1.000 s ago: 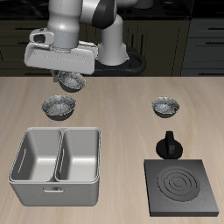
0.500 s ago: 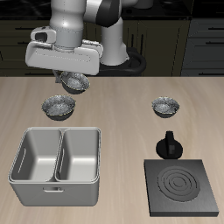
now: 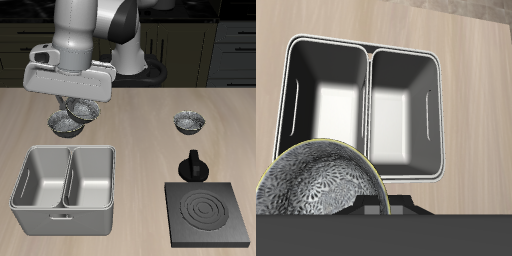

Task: Turn off the stove and place the smallest bowl in the left side of the drainer and the medium bowl in the right side

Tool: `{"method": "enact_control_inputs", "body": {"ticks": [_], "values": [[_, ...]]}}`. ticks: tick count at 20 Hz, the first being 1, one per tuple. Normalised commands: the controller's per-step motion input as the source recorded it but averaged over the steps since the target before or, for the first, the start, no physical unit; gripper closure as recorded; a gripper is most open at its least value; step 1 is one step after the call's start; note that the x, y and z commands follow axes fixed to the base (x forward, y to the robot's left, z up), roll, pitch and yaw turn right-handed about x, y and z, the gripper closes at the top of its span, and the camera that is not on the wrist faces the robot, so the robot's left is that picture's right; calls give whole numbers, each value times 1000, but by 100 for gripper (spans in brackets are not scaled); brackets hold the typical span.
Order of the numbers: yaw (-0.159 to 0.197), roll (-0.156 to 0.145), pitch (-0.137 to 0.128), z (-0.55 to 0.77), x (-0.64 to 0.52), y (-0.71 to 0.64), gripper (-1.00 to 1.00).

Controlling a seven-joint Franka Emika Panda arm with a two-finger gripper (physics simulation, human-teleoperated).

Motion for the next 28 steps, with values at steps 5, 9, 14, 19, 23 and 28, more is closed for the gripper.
{"method": "enact_control_inputs", "body": {"ticks": [5, 9, 14, 19, 23, 28], "values": [[-16, -17, 24, -82, 285, -11, 100], [5, -24, 16, -111, 206, -19, 100], [18, -5, 16, -124, 224, -66, 100], [33, 7, -4, -61, 66, -20, 100], [-4, -6, 31, -280, 115, -9, 100], [30, -8, 5, -216, 40, 0, 100]]}}
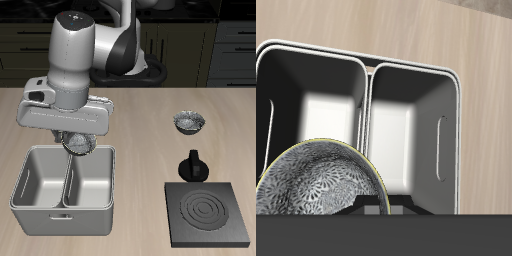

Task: Turn off the stove and place the smallest bowl in the left side of the drainer and the medium bowl in the right side

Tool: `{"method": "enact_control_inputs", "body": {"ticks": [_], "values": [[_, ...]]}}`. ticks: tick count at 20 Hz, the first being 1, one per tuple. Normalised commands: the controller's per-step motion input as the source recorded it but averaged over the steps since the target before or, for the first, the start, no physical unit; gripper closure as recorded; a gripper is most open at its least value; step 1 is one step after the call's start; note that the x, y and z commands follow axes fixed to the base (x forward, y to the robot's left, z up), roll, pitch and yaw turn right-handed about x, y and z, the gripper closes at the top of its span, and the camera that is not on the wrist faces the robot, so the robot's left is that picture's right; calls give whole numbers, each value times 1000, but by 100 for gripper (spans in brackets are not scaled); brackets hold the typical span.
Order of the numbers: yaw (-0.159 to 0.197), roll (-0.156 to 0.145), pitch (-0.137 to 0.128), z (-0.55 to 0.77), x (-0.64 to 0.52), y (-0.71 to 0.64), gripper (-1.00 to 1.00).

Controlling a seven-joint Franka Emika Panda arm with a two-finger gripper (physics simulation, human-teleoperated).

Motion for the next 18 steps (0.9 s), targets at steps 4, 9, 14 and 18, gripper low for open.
{"method": "enact_control_inputs", "body": {"ticks": [4, 9, 14, 18], "values": [[16, 0, 24, -233, 48, -23, 100], [35, -14, 4, -131, -28, 24, 100], [43, -28, 21, -189, 20, 20, 100], [43, 5, 17, -143, -10, 93, 100]]}}
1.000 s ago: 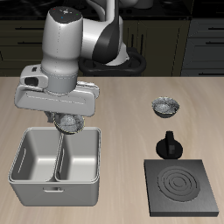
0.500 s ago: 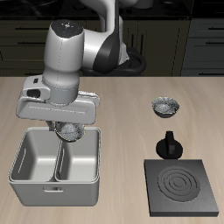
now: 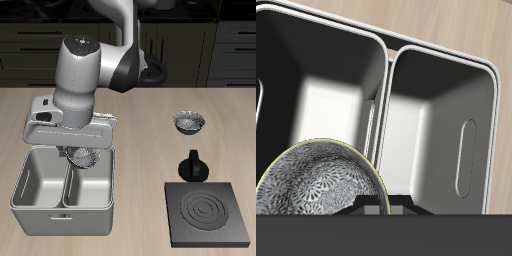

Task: Turn off the stove and place the smallest bowl in the left side of the drainer and the medium bowl in the right side

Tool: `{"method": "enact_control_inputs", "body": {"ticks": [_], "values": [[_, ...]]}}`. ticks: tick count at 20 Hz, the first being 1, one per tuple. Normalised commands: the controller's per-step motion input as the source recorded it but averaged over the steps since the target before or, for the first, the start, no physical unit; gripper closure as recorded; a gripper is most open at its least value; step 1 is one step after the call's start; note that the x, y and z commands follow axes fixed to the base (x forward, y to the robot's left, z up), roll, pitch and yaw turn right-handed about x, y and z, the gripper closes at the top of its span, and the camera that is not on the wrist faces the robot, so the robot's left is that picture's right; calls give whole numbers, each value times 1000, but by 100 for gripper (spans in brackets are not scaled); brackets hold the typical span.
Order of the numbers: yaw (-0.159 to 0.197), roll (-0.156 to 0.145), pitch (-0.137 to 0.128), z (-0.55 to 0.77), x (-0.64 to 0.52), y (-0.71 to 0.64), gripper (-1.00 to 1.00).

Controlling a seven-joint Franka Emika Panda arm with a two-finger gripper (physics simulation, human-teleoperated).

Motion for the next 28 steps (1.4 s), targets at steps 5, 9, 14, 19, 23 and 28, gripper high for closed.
{"method": "enact_control_inputs", "body": {"ticks": [5, 9, 14, 19, 23, 28], "values": [[50, 31, 13, -95, -84, 320, 100], [75, -21, 31, -122, -17, 224, -100], [12, -6, 28, -78, -75, 48, -100], [-14, -23, -13, 96, -99, -88, -100], [-6, 18, -18, 53, -184, 15, -100], [-34, 19, -47, 109, -440, 131, -100]]}}
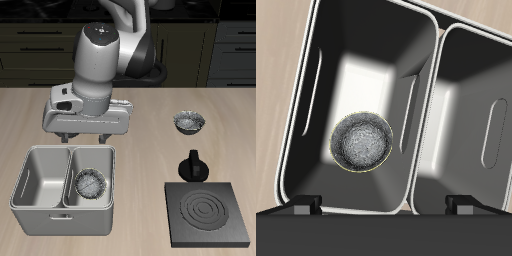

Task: Turn off the stove and place the smallest bowl in the left side of the drainer and the medium bowl in the right side

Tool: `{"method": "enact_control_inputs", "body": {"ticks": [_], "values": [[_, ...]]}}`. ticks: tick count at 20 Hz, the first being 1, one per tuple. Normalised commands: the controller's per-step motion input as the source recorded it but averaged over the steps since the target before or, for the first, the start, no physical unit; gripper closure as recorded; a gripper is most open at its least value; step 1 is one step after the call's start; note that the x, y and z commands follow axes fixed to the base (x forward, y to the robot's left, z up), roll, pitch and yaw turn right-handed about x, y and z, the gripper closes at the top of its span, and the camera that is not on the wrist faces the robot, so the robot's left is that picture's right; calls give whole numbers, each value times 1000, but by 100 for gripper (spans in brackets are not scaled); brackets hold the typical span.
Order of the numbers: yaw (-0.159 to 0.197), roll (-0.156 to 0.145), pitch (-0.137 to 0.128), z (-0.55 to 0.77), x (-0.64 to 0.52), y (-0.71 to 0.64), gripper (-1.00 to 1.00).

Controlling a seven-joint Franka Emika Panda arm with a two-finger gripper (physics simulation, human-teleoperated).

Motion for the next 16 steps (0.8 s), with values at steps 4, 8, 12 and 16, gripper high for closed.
{"method": "enact_control_inputs", "body": {"ticks": [4, 8, 12, 16], "values": [[16, -8, -75, 81, -416, 202, -100], [-15, 36, -46, 42, -555, 224, -100], [7, -3, -25, -15, -364, 55, -100], [-16, -32, -28, -41, -581, 21, -100]]}}
